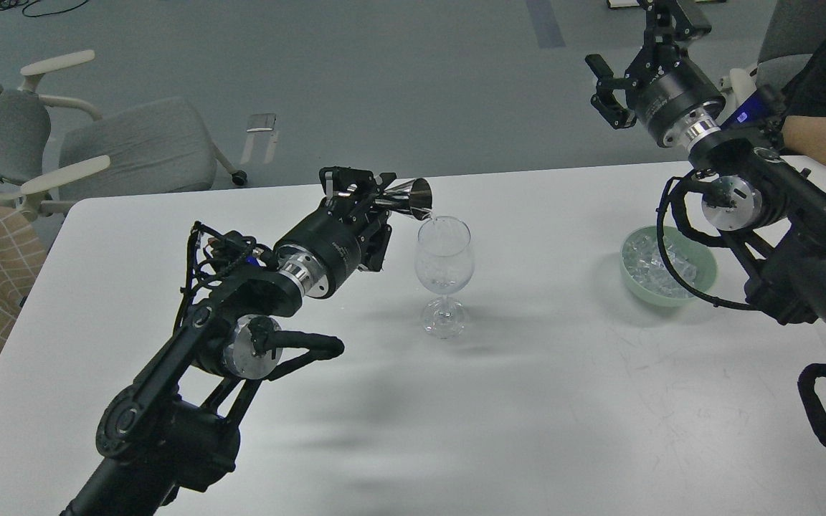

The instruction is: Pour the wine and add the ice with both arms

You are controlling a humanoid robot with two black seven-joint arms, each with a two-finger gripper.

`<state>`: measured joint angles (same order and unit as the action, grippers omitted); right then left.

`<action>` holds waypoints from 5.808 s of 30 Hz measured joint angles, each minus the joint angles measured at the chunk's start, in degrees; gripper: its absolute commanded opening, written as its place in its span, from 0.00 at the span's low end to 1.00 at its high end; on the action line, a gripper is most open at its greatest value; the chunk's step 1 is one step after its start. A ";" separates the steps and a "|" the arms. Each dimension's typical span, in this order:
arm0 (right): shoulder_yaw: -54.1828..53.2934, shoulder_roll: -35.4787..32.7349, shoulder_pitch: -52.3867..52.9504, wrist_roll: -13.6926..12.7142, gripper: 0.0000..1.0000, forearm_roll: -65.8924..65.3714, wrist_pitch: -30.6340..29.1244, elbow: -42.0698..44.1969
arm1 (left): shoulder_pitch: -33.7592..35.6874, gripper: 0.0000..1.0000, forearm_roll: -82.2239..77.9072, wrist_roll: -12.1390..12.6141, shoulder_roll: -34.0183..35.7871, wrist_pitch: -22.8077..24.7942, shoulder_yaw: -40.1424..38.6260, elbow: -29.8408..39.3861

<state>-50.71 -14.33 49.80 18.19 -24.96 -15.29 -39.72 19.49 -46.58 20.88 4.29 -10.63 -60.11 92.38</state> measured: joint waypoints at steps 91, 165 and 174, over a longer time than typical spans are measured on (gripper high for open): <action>0.22 0.09 -0.76 0.03 1.00 -0.10 0.00 0.06 | -13.74 0.13 38.76 7.12 -2.25 3.97 -32.02 -4.00; 0.35 -0.17 -1.39 0.09 1.00 -0.08 -0.08 -0.10 | -21.23 0.98 39.16 7.12 4.98 36.96 -35.06 -27.08; 0.35 -0.93 -2.05 0.09 1.00 -0.08 -0.08 -0.31 | -23.84 0.98 38.41 6.93 13.59 38.62 -36.79 -27.78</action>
<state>-50.36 -15.26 47.74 18.28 -25.05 -15.38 -40.04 -4.35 -8.17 27.81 17.88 27.99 -96.90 64.60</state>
